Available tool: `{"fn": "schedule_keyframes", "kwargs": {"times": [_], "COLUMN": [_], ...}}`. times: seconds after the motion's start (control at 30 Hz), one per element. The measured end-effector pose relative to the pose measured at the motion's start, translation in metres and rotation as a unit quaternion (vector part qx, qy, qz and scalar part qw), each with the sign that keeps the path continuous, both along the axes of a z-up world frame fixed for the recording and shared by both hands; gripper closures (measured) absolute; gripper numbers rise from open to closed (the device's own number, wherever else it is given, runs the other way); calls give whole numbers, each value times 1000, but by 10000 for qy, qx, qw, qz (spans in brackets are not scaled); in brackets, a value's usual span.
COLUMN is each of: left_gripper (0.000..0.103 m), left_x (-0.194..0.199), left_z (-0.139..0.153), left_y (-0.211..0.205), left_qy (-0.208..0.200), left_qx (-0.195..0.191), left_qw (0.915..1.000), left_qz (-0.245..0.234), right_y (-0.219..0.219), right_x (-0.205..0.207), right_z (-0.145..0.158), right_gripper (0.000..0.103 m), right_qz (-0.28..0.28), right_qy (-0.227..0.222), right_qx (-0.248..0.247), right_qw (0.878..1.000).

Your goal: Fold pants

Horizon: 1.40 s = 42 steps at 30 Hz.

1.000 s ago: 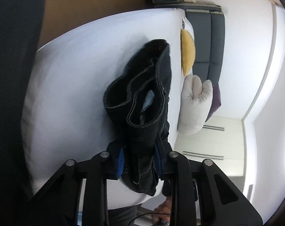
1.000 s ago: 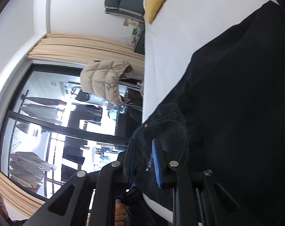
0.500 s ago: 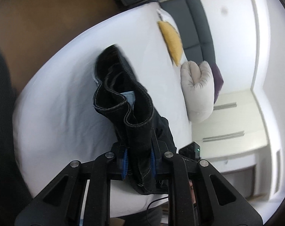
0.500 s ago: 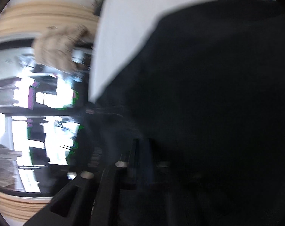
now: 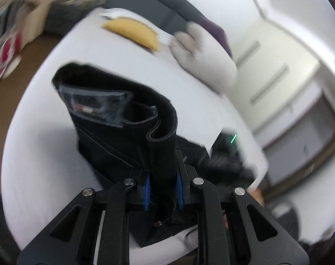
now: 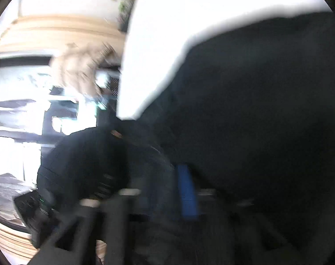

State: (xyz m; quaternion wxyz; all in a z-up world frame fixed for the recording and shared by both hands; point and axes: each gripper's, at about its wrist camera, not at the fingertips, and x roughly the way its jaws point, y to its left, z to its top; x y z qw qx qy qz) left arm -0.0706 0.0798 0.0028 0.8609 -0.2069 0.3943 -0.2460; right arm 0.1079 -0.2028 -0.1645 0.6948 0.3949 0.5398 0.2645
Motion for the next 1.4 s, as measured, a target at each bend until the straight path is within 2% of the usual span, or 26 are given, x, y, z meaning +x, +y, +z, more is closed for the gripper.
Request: {"fn": "schedule_keyframes", "kwargs": {"times": [0.03, 0.13, 0.23, 0.33, 0.47, 0.5, 0.53, 0.57, 0.63, 0.7, 0.73, 0.9, 1.0, 1.2, 1.4], "left_gripper": [86, 87, 87, 87, 87, 88, 88, 88, 89, 89, 89, 89, 89, 89, 89], "left_x": [1, 3, 2, -2, -3, -3, -7, -10, -8, -11, -14, -22, -19, -12, -1], "left_z": [-1, -15, -27, -30, -32, -33, -35, -36, -37, -40, -38, -40, -44, -53, -56], "left_y": [-18, -68, -107, -136, -162, -170, -173, -177, -190, -195, -199, -224, -250, -297, -335], "left_qy": [-13, -15, 31, -96, -264, -313, -365, -395, -464, -540, -586, -735, -748, -736, -678], "left_qx": [137, 569, 841, 1192, 1592, 1696, 1795, 1861, 1996, 2087, 2135, 2208, 2176, 2247, 2379], "left_qw": [9997, 9960, 9906, 9834, 9742, 9716, 9689, 9670, 9630, 9595, 9576, 9499, 9461, 9369, 9301], "left_qz": [-184, -687, -1082, -1364, -1577, -1620, -1661, -1692, -1748, -1812, -1843, -2087, -2281, -2575, -2714], "right_y": [-10, -37, -51, -51, -44, -43, -43, -43, -44, -46, -49, -66, -86, -129, -152], "right_x": [-1, -3, -6, -10, -3, -2, -1, 3, 8, 8, 8, -2, -5, -7, -5], "right_z": [12, 49, 78, 82, 67, 62, 60, 55, 44, 42, 42, 52, 51, 33, 19], "right_gripper": [30, 16, 9, 8, 8, 13, 26, 33, 65, 79, 82, 87, 87, 87, 88], "right_qz": [-100, -101, 226, 420, 542, 552, 539, 568, 630, 613, 577, 395, 239, 35, -74], "right_qy": [-166, -591, -979, -1048, -769, -714, -663, -545, -307, -311, -310, -547, -479, -334, -241], "right_qx": [182, 537, 584, 349, 86, 9, -99, -229, -317, -525, -582, -805, -881, -773, -789], "right_qw": [9996, 9968, 9932, 9930, 9955, 9959, 9963, 9966, 9970, 9963, 9962, 9945, 9947, 9964, 9966]}}
